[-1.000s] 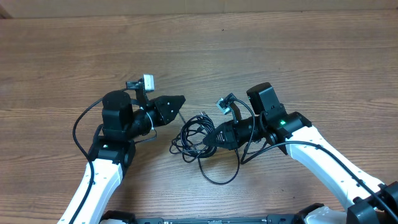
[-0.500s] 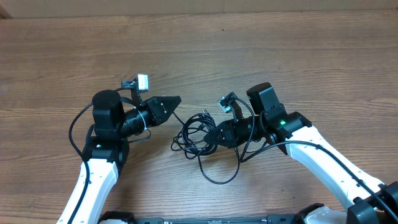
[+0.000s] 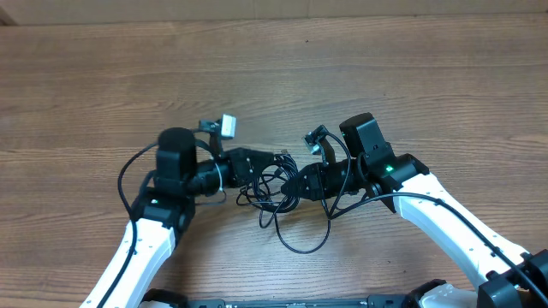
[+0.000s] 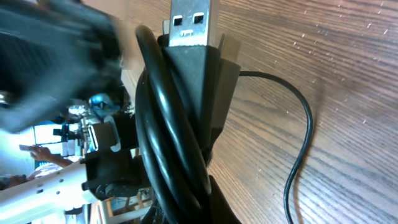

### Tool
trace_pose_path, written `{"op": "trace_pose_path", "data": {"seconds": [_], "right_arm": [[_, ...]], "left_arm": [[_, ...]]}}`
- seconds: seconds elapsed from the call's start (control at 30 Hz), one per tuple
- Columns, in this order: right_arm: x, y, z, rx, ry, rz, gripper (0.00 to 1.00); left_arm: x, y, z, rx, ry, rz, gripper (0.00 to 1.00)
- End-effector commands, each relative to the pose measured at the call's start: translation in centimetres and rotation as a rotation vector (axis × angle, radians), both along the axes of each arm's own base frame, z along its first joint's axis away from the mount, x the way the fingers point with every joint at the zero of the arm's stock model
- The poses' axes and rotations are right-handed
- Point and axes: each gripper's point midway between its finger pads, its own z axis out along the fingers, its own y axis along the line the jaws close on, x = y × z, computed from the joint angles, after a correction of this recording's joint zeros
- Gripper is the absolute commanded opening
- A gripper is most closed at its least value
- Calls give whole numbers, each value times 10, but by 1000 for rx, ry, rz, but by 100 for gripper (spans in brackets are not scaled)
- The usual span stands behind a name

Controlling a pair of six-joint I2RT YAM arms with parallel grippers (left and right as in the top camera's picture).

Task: Untangle cables

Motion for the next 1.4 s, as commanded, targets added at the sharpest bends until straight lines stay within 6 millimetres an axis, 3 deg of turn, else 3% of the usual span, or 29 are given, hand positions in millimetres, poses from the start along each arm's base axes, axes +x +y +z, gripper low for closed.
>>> {"op": "trace_pose_path", "data": {"seconds": [0.0,0.1,0.33,0.47,0.53,0.67,0.8,0.97,1.1,1.2,1.37], "right_arm": [[-1,5,20,62,-9,15,4],[-1,6,22,74,-5,21,4],[4,8,26,86,36,-22,4],[5,9,27,89,29,-24,4],[5,8,27,89,29,-24,4],[5,8,27,89,29,-24,5],[5,8,27,89,29,-24,5],[5,8,27,89,29,-24,5],[5,8,27,89,29,-24,5],[5,8,27,89,30,-24,5],[5,8,27,89,30,-24,5]], "left_arm": [[8,9,-24,158,8,102,4],[7,14,-38,225,42,142,4],[-3,-7,-41,272,10,119,5],[-3,-4,-48,327,8,149,11],[2,0,-46,323,1,171,20],[12,8,-27,268,-36,191,51],[17,19,-2,223,-87,224,65],[17,32,20,216,-167,253,61],[14,34,16,232,-154,248,59],[8,36,3,259,-96,242,43],[6,37,-1,270,-78,241,29]]}}
